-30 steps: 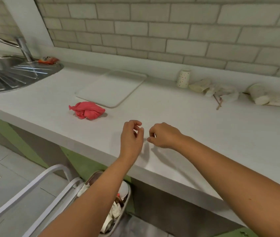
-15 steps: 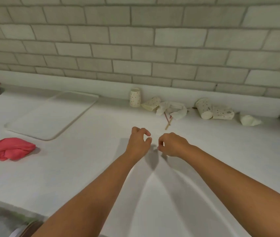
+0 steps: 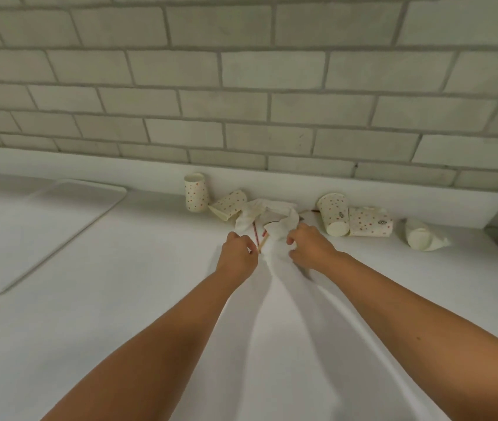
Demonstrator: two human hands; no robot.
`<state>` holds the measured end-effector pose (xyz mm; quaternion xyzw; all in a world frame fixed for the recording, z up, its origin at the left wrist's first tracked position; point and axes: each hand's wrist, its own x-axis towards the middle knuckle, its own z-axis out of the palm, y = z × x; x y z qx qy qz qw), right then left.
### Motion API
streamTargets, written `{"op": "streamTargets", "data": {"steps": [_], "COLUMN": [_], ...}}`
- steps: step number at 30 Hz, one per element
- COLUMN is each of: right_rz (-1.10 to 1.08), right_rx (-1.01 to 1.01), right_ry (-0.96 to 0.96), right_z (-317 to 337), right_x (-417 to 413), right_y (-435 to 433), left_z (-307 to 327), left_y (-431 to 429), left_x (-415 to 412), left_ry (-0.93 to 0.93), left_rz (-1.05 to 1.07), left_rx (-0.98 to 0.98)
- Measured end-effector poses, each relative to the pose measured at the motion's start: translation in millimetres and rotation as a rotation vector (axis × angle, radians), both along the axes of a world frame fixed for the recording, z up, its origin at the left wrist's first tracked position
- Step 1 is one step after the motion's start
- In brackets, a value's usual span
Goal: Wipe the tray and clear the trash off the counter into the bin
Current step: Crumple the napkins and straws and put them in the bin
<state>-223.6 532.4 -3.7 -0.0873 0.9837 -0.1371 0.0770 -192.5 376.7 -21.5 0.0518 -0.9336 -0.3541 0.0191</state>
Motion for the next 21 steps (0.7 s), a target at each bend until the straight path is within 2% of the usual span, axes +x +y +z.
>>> {"op": "streamTargets", "data": {"steps": [6,13,21], "right_rz": [0.073,0.117,0.151], "right_rx": [0.049,0.02,0.236], "right_ry": [0.122,0.003,0.077], "right_z": [-2,-11,-19], "right_x": [-50,-92,-99], "right_y": [0,-12,-18], "left_z": [-13,-16,-9], "left_y": [17,21,11], "left_x": [-40,-72,-84], "left_ry": [-0.019,-0.023,-0.174], "left_rz": [-0.007,0.017,-0.007], "left_rx": [-0.066,-0.166,-0.354]}}
